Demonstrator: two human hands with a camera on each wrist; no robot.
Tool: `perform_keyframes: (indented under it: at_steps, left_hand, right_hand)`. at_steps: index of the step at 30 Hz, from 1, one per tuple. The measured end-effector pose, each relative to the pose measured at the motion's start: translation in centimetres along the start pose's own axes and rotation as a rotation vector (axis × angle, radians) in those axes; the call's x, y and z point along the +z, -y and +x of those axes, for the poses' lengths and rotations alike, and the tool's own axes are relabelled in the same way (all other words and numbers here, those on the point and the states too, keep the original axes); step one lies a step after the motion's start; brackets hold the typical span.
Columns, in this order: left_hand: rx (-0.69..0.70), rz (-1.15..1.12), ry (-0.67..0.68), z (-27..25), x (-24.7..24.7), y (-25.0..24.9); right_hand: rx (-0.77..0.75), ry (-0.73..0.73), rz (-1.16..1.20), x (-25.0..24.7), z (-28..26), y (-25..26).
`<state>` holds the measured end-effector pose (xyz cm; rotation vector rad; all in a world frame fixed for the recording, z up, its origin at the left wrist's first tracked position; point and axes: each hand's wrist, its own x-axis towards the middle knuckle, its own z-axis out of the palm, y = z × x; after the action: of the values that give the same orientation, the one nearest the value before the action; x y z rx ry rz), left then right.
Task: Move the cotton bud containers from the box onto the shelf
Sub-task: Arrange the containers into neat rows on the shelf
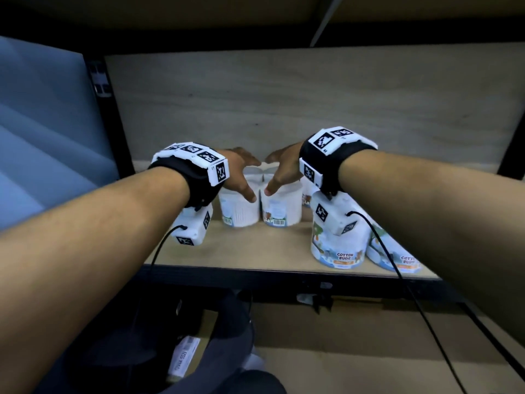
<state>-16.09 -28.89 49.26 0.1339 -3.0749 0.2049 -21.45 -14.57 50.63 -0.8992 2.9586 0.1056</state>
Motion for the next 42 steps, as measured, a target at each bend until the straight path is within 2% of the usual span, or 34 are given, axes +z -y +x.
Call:
perform_keyframes:
  at_steps: [9, 15, 24, 29, 42]
  left_hand:
    - [-0.076, -0.011, 0.054, 0.6, 0.3, 0.3]
    - [-0.068, -0.018, 0.075, 0.9, 1.2, 0.5]
    - [-0.066, -0.076, 0.041, 1.5, 2.3, 1.1]
    - [-0.067, -0.105, 0.051, 1.4, 2.0, 1.3]
    - [-0.064, -0.203, 0.069, 0.9, 1.2, 0.9]
  right_hand:
    - [-0.009, 0.034, -0.142, -0.1, 0.9, 0.8]
    - [-0.016, 0.046, -0.182, 0.0, 1.1, 0.7]
    - [-0.029, 0.176, -0.215, 0.2, 2.3, 0.9]
    - [-0.026, 0.208, -0.132, -0.1, 2.5, 0.7]
    - [-0.012, 0.154, -0.156, -0.4, 1.5, 1.0]
